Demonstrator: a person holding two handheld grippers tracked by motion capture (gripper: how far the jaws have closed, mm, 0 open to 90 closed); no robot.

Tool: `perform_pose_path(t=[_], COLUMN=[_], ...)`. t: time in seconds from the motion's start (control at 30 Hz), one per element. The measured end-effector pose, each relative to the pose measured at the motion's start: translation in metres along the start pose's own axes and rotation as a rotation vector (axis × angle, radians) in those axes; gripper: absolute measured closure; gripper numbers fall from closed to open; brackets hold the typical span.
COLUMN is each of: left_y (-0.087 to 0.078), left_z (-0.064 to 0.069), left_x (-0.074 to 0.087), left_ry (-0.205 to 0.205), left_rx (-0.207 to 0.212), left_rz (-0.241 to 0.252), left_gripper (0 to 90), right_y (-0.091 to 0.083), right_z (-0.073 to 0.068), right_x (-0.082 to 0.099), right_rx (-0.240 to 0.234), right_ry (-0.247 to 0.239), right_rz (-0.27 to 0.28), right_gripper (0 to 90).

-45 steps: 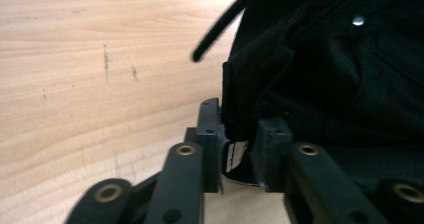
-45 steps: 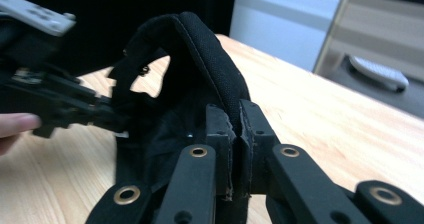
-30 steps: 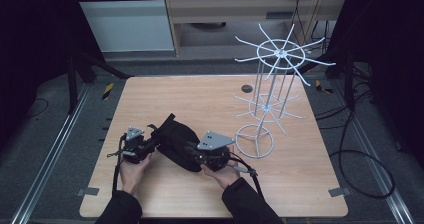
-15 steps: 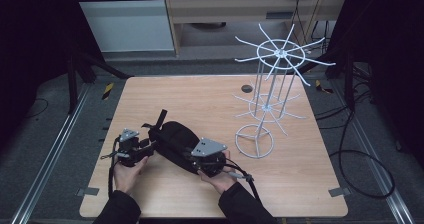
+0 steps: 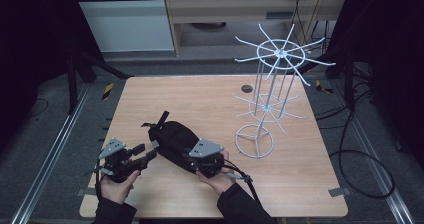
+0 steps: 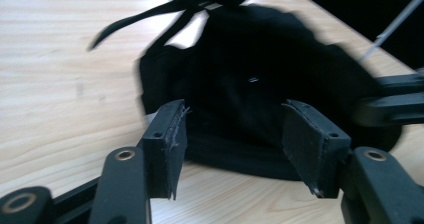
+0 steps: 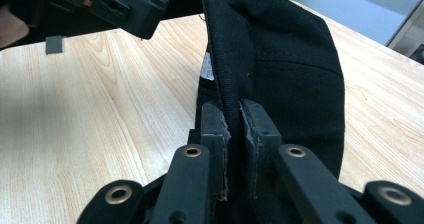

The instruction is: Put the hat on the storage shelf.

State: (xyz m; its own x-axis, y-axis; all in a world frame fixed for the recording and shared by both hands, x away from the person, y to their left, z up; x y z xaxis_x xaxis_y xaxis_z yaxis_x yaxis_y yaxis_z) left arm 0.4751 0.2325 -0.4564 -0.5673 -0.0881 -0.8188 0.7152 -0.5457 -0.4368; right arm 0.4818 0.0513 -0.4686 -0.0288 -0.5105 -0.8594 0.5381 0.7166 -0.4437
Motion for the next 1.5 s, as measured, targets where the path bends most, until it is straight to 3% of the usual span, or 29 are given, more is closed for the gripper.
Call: perform_pose_path(t=[0.3, 0.43, 0.7, 0.9, 0.93, 1.0, 1.03, 1.23, 1.37, 1.47, 1.5], left_y=[0.002, 0.013, 0.032, 0.038, 0.038, 0.037, 0.036, 0.031, 0.026, 0.023, 0.021], left_z=[0.023, 0.029, 0.029, 0.028, 0.027, 0.026, 0.025, 0.028, 0.027, 0.025, 0.025], left_x=[-0.012, -0.014, -0.020, -0.022, -0.023, -0.024, -0.025, -0.027, -0.028, -0.027, -0.026], left_ry=[-0.007, -0.002, -0.046, -0.078, -0.082, -0.083, -0.078, -0.055, -0.033, -0.022, -0.015], left_rx=[0.060, 0.052, 0.035, 0.046, 0.040, 0.035, 0.020, 0.031, 0.039, 0.048, 0.051], left_rz=[0.032, 0.018, 0.011, 0.028, 0.034, 0.039, 0.047, 0.050, 0.052, 0.050, 0.050], left_gripper=[34.7, 32.9, 34.8, 48.7, 57.7, 60.4, 69.7, 76.9, 78.6, 78.8, 78.8], right_y=[0.002, 0.004, 0.005, 0.006, 0.005, 0.005, 0.004, -0.006, -0.027, -0.033, -0.038], right_z=[-0.002, -0.004, -0.008, -0.011, -0.011, -0.011, -0.011, -0.009, 0.006, 0.013, 0.024], right_x=[0.000, 0.001, 0.001, 0.001, 0.002, 0.002, 0.001, -0.003, -0.016, -0.019, -0.018], right_rx=[-0.002, -0.007, -0.019, -0.039, -0.041, -0.045, -0.066, -0.101, -0.074, -0.053, -0.005], right_ry=[0.000, -0.001, -0.015, -0.019, -0.018, -0.015, 0.005, 0.038, 0.084, 0.102, 0.121], right_rz=[-0.003, -0.002, -0.004, -0.005, -0.004, -0.002, 0.001, 0.026, 0.089, 0.109, 0.103], right_gripper=[80.1, 79.7, 79.5, 78.8, 77.7, 76.7, 72.1, 61.7, 57.1, 56.6, 56.0])
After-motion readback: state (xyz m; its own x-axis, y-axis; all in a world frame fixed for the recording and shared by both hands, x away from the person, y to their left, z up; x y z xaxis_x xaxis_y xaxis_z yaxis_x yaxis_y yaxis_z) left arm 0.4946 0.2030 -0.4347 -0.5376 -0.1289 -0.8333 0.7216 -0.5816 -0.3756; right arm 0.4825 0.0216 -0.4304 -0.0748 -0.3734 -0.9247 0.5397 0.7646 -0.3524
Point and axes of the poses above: each handheld gripper's, and its own axes: y roughly forward along the jaws, x roughly out of its underside, z roughly to its right, the point moved 7 cm from there along y, roughly forward along the jaws, and after that the axes turned 10 degrees about -y, right-handed, at the moved point
